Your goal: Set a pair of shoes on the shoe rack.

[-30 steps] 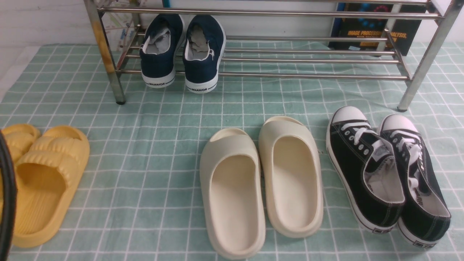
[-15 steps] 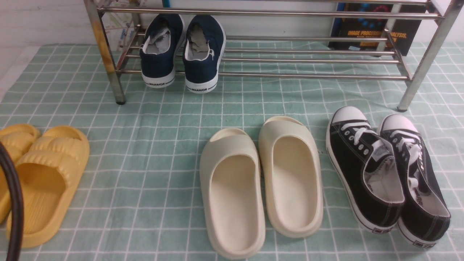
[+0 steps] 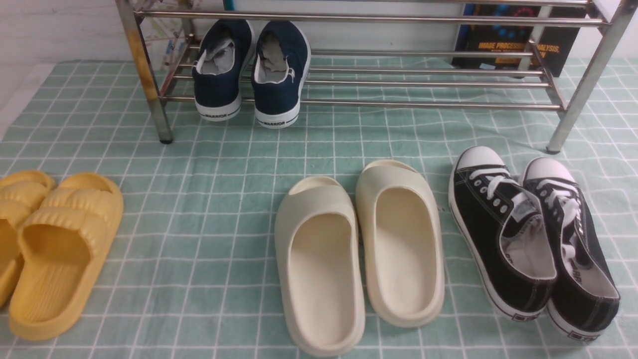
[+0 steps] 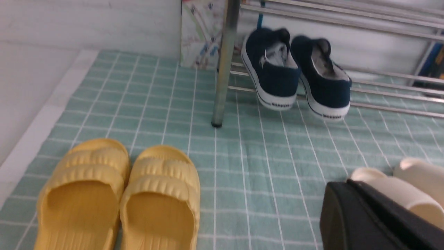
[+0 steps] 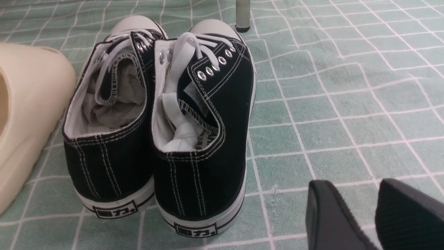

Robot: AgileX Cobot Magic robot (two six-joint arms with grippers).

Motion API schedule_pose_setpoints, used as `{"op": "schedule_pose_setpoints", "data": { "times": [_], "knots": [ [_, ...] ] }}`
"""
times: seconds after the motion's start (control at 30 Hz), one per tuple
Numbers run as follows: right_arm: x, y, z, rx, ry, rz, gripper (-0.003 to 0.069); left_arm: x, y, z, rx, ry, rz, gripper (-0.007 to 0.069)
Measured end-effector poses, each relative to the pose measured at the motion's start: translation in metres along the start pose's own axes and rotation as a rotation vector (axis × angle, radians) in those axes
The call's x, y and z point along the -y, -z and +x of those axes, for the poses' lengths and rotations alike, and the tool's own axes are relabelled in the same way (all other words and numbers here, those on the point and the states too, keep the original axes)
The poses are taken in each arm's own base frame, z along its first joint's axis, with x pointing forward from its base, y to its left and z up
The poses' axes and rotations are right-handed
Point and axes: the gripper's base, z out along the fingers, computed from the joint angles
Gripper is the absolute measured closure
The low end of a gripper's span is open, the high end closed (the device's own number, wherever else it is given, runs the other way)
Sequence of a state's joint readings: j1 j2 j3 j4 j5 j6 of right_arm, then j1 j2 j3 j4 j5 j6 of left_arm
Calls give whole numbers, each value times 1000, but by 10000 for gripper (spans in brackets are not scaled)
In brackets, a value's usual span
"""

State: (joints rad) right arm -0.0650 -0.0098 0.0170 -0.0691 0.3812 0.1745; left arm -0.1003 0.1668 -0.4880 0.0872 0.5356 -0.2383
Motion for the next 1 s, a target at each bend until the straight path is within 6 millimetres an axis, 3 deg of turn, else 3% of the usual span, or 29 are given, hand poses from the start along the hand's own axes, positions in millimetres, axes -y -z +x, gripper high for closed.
{"op": "schedule_pose_setpoints", "data": {
  "times": [0.17, 0.33, 0.63, 1.0],
  "knots": [
    [0, 0, 0, 0, 0, 0, 412, -10, -11, 53, 142, 0, -35, 637],
    [0, 0, 0, 0, 0, 0, 412, -17, -23, 92, 102, 16, -57, 637],
    [0, 0, 0, 0, 0, 0, 412, -22, -32, 125, -8, 19, -76, 637],
    [0, 0, 0, 0, 0, 0, 412, -25, -31, 141, -161, 50, -103, 637]
  ]
}}
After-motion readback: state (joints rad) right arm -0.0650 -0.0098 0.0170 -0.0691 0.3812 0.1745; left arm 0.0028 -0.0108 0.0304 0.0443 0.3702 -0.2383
